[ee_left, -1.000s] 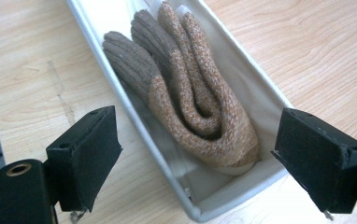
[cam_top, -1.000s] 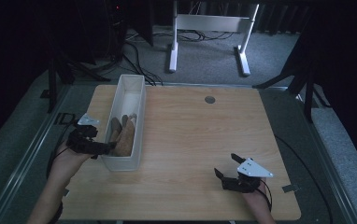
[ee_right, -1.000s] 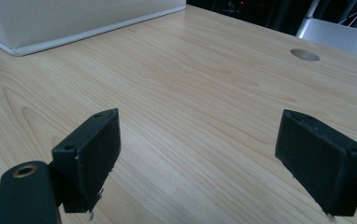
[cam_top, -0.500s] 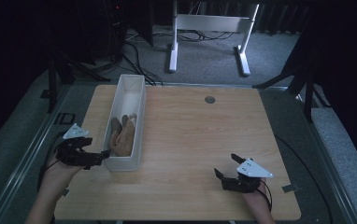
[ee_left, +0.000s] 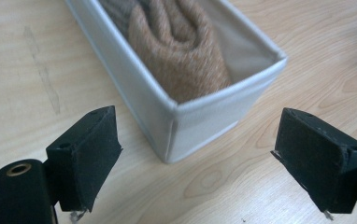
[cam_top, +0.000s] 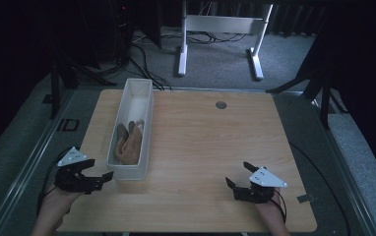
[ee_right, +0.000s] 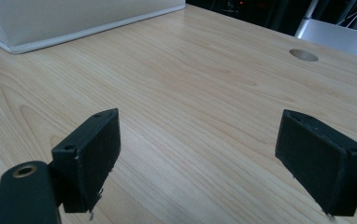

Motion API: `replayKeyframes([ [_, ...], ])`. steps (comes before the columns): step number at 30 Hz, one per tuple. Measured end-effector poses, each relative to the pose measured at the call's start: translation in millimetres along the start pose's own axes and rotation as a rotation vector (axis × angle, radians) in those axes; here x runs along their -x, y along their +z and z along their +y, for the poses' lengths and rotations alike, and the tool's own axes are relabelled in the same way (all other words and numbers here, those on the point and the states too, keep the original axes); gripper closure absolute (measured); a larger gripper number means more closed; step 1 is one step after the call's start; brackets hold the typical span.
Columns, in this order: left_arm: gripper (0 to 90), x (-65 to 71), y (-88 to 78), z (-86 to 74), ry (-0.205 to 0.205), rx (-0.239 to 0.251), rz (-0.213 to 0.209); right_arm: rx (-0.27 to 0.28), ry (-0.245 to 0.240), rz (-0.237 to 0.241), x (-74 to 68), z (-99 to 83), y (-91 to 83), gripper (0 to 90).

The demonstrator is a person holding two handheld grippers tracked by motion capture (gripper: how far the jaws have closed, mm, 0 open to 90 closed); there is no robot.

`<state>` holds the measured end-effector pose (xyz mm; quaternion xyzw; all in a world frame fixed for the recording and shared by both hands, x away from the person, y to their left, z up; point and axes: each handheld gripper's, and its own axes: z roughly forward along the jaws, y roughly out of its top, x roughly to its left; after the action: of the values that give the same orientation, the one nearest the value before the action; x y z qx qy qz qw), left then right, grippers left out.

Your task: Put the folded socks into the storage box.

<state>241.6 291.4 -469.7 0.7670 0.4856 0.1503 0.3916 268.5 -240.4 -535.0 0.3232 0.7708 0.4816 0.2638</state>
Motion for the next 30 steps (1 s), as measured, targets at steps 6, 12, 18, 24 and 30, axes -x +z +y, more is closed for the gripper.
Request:
replayKeyframes([
  [6, 14.1, -3.7, 10.9, -21.8, -0.018, 0.000, -0.041, 0.001, -0.004, -0.003, 0.0, -0.6, 0.3, 13.9],
  [12, 14.1, -6.5, 17.7, -39.7, -0.027, 0.041, -0.065, 0.002, -0.003, -0.008, 0.4, -1.2, 0.4, 13.9],
  [18, 14.1, -6.4, 25.6, -54.0, -0.016, 0.036, -0.028, 0.003, -0.012, -0.014, 0.5, -2.1, 0.4, 13.8],
  [24, 14.1, -7.7, 23.8, -62.2, -0.030, 0.093, 0.019, 0.001, -0.015, -0.019, 1.0, -3.2, 0.2, 13.8],
  [30, 14.1, -9.4, 22.7, -66.9, -0.048, 0.108, 0.023, 0.000, -0.016, -0.023, 1.7, -4.0, 0.2, 13.9],
])
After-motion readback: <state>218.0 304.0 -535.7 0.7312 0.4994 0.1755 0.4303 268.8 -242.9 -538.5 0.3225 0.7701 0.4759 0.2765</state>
